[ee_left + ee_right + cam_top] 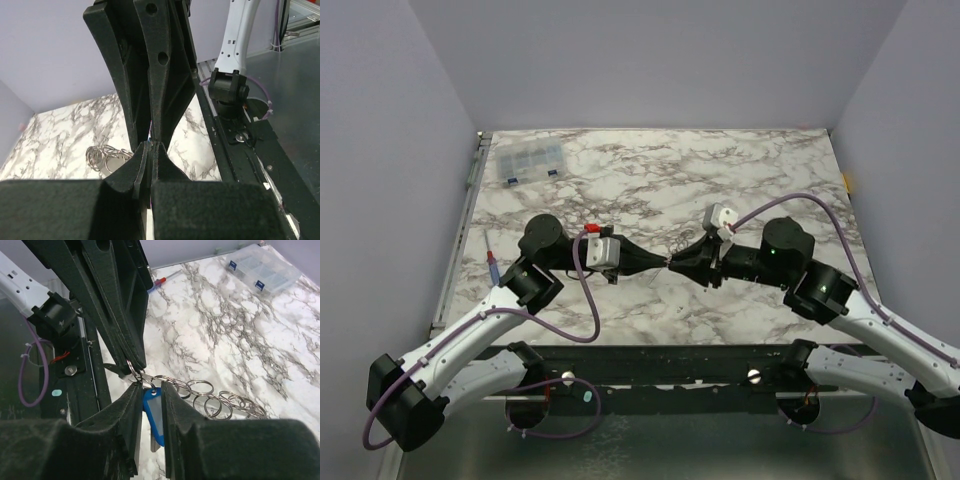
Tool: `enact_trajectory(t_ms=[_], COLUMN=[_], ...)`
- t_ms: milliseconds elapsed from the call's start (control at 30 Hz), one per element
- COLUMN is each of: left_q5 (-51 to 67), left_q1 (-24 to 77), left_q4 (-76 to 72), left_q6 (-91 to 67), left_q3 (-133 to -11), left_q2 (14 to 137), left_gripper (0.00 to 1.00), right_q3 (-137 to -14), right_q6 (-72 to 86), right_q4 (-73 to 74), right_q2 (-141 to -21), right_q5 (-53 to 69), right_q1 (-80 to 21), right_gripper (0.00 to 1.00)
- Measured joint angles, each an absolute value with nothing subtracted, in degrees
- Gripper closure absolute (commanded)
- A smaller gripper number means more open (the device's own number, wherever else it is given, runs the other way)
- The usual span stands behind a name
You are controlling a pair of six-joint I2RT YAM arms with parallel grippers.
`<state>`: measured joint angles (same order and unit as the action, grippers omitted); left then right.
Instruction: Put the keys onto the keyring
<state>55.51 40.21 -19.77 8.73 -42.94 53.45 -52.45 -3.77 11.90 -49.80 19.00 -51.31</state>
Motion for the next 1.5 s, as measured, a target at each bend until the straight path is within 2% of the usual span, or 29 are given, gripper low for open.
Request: enact_trajectory(t_ms=[367,633,967,1067,1200,1367,1500], left_q5=[57.74,58.48,58.52,58.52,58.52,58.50,58.46], left_q1=[40.64,40.95,40.95,40.95,40.95,40.93,40.88], left_q4=[-21.76,-22.68,-22.70,-22.70,-22.70,-22.70,-22.81], left_q6=[7.68,7.64,7.64,7.64,7.57,7.53,7.55], left_q3=[-42.94,-42.94,-42.94,-42.94,-42.94,-42.92,-42.92], left_q2=[53.28,53.15,53.15,53.15,53.15,53.15,53.12], left_gripper=[1.00,1.00,1.00,1.00,1.00,1.00,1.00], right_q3=[-52.45,-52.42,-52.38,-52.27,-52.25,-52.10,-51.94], right_q6=[-8.01,-10.31,-12.86,-13.10,-13.37,-13.58,-13.52], right_q4=[11.97,11.92,11.25,10.39,9.28,8.62,8.34], right_q2=[-52.73,-49.52,-45.98,-46.41,-47.55,-48.36,-48.36], right_q5=[19.44,20.23,25.71,26.96,27.99,28.99,29.89], right_q1=[-51.27,-51.27,-51.27,-51.27,-51.27,-51.27,-51.24], right_gripper=[0.69,0.55,0.52,0.55,0.66,0.71,0.88])
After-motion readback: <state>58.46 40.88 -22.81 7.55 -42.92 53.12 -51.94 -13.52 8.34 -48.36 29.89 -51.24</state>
